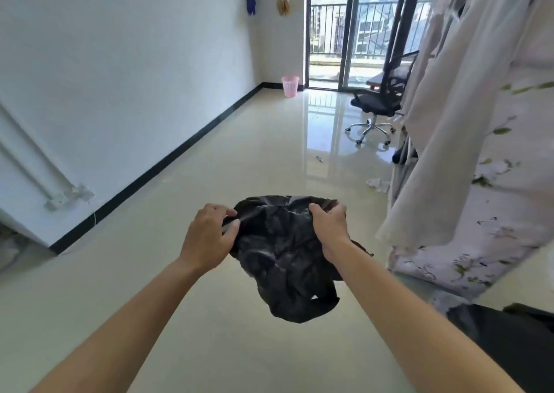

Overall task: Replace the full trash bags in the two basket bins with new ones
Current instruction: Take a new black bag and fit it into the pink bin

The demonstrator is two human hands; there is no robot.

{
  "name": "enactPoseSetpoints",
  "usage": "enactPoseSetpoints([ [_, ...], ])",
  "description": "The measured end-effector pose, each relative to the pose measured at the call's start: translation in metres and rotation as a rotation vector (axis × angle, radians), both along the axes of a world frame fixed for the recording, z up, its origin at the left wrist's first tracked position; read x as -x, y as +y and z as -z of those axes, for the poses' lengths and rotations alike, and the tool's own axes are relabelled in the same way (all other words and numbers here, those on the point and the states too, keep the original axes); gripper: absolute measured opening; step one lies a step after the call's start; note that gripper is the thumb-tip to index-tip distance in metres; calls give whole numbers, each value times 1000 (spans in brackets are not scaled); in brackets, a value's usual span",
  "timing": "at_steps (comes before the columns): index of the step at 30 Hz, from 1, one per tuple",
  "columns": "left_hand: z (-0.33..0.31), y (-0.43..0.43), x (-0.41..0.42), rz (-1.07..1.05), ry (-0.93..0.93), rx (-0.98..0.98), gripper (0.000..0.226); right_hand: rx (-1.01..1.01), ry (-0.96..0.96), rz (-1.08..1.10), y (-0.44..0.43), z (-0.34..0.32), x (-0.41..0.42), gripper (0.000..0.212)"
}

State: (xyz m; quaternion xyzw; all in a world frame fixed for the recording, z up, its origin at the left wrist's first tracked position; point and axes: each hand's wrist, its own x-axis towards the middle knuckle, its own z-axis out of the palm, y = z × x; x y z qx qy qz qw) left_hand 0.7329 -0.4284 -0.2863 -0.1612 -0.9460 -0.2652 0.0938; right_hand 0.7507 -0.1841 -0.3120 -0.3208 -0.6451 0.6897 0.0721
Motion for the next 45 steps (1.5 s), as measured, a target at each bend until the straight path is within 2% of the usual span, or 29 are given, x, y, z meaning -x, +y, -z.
enactPoseSetpoints([
  [2, -2, 12, 37, 61, -25, -18, 31, 57, -16, 61, 1, 8, 32, 53],
  [4, -1, 33, 70, 166, -96, 6, 52, 113, -25, 102, 9, 19, 65, 59],
  [7, 16, 70, 125, 290, -192, 223, 78, 183, -68, 152, 32, 40, 125, 57],
  [8, 25, 82, 148, 330, -195, 330, 76, 227, -58, 153, 43, 47, 148, 53],
  [10, 41, 107, 204, 370, -193, 446, 41, 299, 3, 110, 65, 56, 201, 41],
  [11, 44, 119, 235, 354, -209, 433, 21, 292, 27, 79, 77, 58, 228, 35],
  [13, 43, 139, 299, 281, -266, 357, 10, 230, 20, 12, 101, 54, 281, 30],
  [15, 31, 152, 363, 219, -290, 297, 16, 84, -28, -95, 121, 40, 330, 35],
  [16, 24, 156, 395, 193, -295, 264, 22, -55, -56, -154, 131, 31, 355, 38],
  [20, -7, 160, 513, 98, -319, 97, 43, -776, -82, -212, 157, 1, 453, 40],
  [22, -15, 156, 567, 41, -336, 27, 43, -925, -27, -197, 162, -1, 505, 48],
  [24, -15, 153, 624, -22, -354, -80, 39, -1064, -57, -271, 170, 8, 566, 58],
  [25, -13, 151, 653, -56, -352, -136, 37, -1149, -106, -331, 175, 14, 600, 55],
  [27, -8, 150, 713, -81, -341, -196, 33, -1273, -194, -390, 181, 22, 669, 36],
  [29, 1, 148, 777, -77, -348, -261, 21, -1402, -188, -368, 181, 26, 739, 29],
  [30, 3, 148, 808, -68, -372, -291, 22, -1456, -178, -353, 180, 25, 775, 29],
  [31, 3, 148, 840, -54, -403, -296, 32, -1486, -170, -344, 179, 23, 811, 29],
  [33, -2, 150, 905, -13, -417, -159, 52, -1515, -159, -352, 179, 12, 880, 30],
  [35, -10, 155, 974, -3, -329, 198, 60, -1562, -164, -378, 184, -7, 945, 30],
  [36, -13, 160, 1009, 0, -270, 368, 58, -1558, -181, -397, 189, -17, 974, 28],
  [38, -17, 176, 1074, 20, -149, 555, 47, -1485, -203, -411, 207, -32, 1028, 20],
  [40, -15, 200, 1135, 53, -1, 641, 42, -1447, -232, -392, 229, -38, 1080, 18],
  [42, -10, 231, 1196, 91, 111, 639, 40, -1451, -252, -362, 255, -37, 1134, 18],
  [45, -7, 286, 1291, 122, 128, 550, 44, -1439, -252, -339, 296, -30, 1222, 21],
])
